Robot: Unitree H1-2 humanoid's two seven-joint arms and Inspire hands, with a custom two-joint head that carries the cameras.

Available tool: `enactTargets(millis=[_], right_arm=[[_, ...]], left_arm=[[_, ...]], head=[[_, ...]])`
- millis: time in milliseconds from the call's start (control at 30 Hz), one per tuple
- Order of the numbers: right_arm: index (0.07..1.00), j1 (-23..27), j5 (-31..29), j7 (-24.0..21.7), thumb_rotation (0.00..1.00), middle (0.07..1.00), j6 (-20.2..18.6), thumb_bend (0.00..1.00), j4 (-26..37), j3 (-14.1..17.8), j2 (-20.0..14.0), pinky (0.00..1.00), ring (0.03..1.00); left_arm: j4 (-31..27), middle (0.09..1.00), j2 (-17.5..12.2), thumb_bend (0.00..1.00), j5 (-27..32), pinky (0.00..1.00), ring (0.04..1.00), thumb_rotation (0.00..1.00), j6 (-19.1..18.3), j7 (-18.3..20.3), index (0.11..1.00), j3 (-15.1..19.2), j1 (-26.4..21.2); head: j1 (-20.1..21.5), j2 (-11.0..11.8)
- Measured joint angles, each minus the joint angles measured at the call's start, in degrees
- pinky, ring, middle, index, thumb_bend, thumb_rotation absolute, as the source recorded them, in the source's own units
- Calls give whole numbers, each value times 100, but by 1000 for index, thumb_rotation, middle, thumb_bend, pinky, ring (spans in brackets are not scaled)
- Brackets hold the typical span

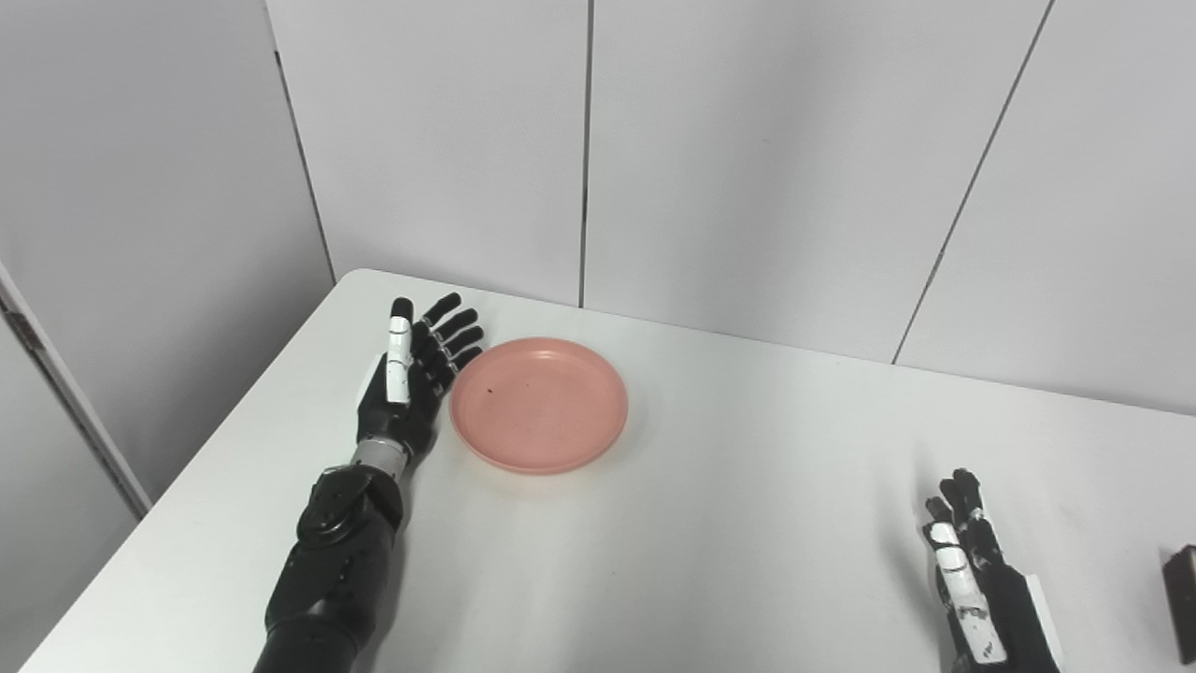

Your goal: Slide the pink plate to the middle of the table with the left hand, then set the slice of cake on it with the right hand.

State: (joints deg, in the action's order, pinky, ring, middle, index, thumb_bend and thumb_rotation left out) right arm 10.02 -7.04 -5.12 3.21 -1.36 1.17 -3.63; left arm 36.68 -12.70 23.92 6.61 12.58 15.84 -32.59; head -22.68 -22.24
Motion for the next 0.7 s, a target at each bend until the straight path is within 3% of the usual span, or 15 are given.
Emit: enactTargets(millis=[500,700], right_arm=[[1000,0,159,18,729,1000,10,374,-183,-1,-3,1000,1000],[1000,3,224,29,734,1000,116,442,-248,-1,-1,1000,1000]], left_arm=[[-399,852,426,844,-360,846,860,1000,-79,213,849,-776,143],[-628,842,652,815,-485,854,851,999,-67,98,845,-845,278]], head=[[281,-35],[509,-53]])
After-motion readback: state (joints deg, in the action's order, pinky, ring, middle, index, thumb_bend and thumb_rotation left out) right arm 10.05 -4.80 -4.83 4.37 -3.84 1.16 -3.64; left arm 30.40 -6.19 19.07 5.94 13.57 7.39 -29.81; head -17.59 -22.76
